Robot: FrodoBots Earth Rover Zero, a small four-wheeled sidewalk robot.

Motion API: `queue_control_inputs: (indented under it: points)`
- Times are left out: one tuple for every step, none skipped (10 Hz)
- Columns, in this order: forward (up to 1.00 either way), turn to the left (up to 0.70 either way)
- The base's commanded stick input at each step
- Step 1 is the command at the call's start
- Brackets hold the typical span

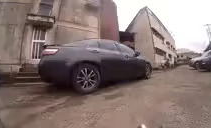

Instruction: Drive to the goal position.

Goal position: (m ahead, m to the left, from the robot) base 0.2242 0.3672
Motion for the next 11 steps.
queue_control_inputs:
  points:
    - [0.0, -0.7]
    - [0.0, -0.7]
    - [0.0, -0.7]
    - [0.0, -0.7]
    - [0.0, -0.7]
    - [0.0, -0.7]
    - [0.0, -0.7]
    - [0.0, -0.7]
    - [0.0, -0.7]
    - [0.0, -0.7]
    - [0.0, -0.7]
